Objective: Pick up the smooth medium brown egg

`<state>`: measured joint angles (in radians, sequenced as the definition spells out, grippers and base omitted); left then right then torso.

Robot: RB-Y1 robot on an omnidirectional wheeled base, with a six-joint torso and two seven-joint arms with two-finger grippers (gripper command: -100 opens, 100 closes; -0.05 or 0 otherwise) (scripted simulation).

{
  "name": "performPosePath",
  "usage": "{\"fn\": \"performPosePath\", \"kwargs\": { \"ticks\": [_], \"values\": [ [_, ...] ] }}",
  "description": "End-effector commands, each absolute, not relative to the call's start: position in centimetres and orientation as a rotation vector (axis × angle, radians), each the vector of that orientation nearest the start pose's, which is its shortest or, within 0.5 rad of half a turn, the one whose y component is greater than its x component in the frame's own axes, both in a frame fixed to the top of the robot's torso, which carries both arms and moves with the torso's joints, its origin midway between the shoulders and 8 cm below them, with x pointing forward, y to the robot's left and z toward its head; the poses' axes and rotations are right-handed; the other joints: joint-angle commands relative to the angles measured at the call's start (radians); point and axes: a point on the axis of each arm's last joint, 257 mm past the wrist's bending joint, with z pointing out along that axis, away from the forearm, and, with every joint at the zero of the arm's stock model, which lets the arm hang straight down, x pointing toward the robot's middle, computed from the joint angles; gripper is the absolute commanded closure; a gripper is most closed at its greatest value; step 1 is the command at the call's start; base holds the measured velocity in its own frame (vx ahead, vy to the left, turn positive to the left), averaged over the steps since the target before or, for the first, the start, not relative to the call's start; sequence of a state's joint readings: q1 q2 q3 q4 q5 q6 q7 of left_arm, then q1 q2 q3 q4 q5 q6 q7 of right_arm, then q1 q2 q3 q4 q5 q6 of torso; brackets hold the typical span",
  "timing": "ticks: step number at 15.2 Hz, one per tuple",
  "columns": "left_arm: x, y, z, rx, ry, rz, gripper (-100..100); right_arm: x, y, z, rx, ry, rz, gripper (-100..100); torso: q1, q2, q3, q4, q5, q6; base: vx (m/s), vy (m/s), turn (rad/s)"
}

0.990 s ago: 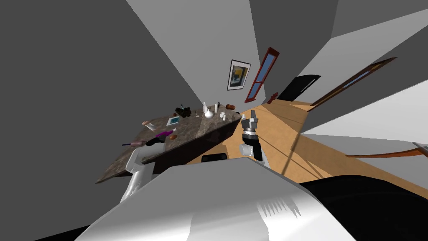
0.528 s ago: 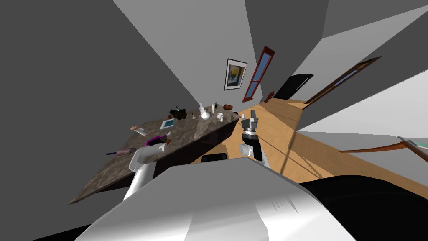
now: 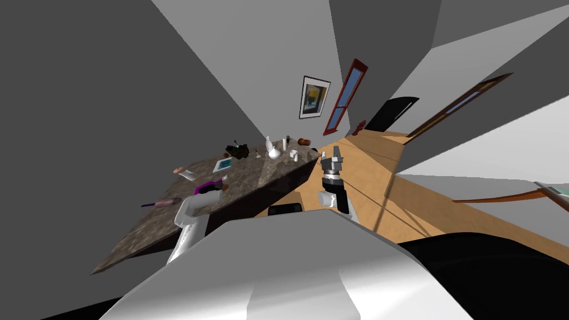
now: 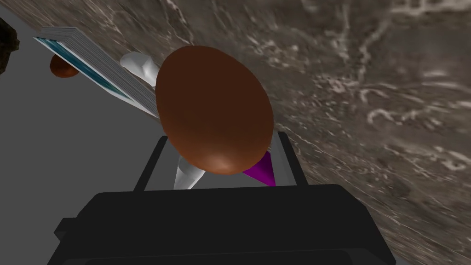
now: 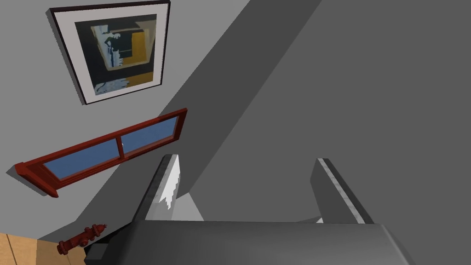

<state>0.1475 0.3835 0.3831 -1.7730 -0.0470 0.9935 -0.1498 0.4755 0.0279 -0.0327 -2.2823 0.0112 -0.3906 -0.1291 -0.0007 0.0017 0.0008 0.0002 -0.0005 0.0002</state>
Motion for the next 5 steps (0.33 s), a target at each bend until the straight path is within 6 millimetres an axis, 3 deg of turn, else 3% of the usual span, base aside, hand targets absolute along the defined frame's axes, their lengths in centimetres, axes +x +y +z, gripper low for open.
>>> {"fn": "performPosePath", "kwargs": {
  "ticks": [1,5],
  "values": [
    [36.3,57.5,-31.2,-1.65,1.529,0.003,100,36.1,-29.3,1.3,0.79,0.608,1.369,0,0.0,0.0,0.0,0.0,0.0,0.0,0.0,0.0,0.0],
    [36.2,57.4,-30.3,-1.645,1.53,0.008,100,36.1,-29.3,1.3,0.79,0.608,1.369,0,-0.006,0.003,0.002,0.001,-0.001,0.0,-0.03,-0.05,-0.005]
  ]
}}
